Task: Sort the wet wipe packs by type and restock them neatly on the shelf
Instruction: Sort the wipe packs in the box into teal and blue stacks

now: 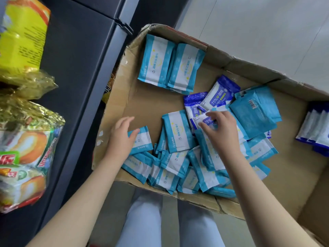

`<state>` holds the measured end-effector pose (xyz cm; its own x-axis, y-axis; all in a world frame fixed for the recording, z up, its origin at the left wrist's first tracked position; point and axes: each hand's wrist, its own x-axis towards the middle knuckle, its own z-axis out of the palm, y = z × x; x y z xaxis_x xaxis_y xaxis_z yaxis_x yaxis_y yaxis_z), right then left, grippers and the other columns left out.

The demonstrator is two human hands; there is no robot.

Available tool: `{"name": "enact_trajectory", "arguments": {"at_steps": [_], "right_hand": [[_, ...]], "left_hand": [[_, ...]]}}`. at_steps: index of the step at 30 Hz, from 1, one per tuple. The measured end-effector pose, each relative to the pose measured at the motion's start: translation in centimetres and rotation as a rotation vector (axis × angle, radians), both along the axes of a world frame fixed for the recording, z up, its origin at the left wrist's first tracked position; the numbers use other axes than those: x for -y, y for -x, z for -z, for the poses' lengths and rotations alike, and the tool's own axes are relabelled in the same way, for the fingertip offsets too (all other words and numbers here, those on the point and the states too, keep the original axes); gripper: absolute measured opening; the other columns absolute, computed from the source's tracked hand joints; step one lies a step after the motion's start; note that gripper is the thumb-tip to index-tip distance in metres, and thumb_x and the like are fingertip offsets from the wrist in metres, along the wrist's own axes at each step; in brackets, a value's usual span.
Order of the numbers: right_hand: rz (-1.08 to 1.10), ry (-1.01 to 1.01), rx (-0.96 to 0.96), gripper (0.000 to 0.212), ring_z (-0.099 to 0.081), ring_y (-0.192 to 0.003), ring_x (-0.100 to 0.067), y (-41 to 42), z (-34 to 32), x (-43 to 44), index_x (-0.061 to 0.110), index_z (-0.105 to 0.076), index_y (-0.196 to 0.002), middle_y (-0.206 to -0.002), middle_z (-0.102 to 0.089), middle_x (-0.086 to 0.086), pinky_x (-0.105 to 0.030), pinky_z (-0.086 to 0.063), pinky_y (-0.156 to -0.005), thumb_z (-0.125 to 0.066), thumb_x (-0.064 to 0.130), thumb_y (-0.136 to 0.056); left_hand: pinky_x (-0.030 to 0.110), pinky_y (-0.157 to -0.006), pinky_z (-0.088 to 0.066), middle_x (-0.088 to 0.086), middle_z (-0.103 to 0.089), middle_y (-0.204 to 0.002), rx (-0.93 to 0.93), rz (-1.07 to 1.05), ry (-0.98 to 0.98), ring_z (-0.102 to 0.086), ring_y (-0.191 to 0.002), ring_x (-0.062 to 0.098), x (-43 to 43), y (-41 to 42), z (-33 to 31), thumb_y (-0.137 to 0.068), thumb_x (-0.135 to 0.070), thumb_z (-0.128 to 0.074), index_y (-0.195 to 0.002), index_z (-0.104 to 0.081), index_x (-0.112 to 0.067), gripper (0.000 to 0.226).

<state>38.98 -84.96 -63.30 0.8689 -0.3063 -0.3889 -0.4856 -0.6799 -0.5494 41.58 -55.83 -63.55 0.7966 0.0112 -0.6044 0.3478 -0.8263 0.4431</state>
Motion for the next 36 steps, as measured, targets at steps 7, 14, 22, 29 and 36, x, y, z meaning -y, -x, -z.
{"name": "enact_trajectory", "arguments": {"at_steps": [7, 14, 22, 29, 36], "right_hand": [[-0.342, 0.057, -0.081, 0.046, -0.056, -0.103, -0.034, 0.7, 0.0, -3.5, 0.013, -0.069, -0.121, -0.113, -0.066, -0.008, -0.036, -0.039, -0.091, -0.077, 0.037, -0.083], [-0.367, 0.329, -0.403, 0.059, -0.051, -0.120, -0.033, -1.8, 0.0, -6.8, 0.008, -0.057, -0.121, -0.126, -0.057, -0.012, -0.040, -0.040, -0.097, -0.063, 0.056, -0.088], [-0.039, -0.151, -0.460, 0.029, -0.063, -0.093, -0.025, -3.0, 0.5, -6.1, 0.018, -0.058, -0.095, -0.099, -0.067, -0.003, -0.034, -0.049, -0.074, -0.078, 0.031, -0.079], [0.606, -0.756, -0.143, 0.026, -0.070, -0.076, -0.013, -8.7, -2.2, -3.3, 0.011, -0.057, -0.106, -0.092, -0.070, 0.000, -0.026, -0.057, -0.061, -0.074, 0.010, -0.086], [0.637, -0.586, -0.077, 0.026, -0.070, -0.092, -0.020, -15.6, 0.6, -4.0, 0.018, -0.058, -0.098, -0.104, -0.069, -0.002, -0.040, -0.060, -0.082, -0.078, 0.018, -0.083]], "left_hand": [[0.044, -0.102, -0.038, 0.010, -0.047, -0.126, -0.154, 0.011, -0.239, -0.042, -0.118, 0.032, -1.7, 3.2, 0.5, -0.088, -0.034, -0.069, -0.133, -0.053, -0.014, 0.051], [0.011, -0.066, -0.042, 0.000, -0.054, -0.110, -0.060, -0.352, 0.107, -0.056, -0.090, 0.013, -0.1, 1.6, -1.9, -0.096, -0.023, -0.062, -0.116, -0.057, -0.013, 0.023], [0.031, -0.081, -0.055, -0.006, -0.069, -0.112, -0.199, -0.791, 0.515, -0.069, -0.099, 0.010, 0.5, 1.2, -3.6, -0.100, -0.017, -0.052, -0.107, -0.058, -0.029, 0.015], [0.021, -0.080, -0.055, -0.009, -0.066, -0.113, -0.050, -0.673, 0.673, -0.067, -0.102, 0.002, 2.2, -5.7, -2.9, -0.098, -0.003, -0.053, -0.127, -0.044, -0.017, 0.034], [0.020, -0.087, -0.054, -0.003, -0.064, -0.121, 0.213, -0.368, 0.373, -0.062, -0.108, 0.008, 5.7, -15.3, 0.1, -0.093, -0.015, -0.062, -0.131, -0.058, -0.016, 0.038]]}}
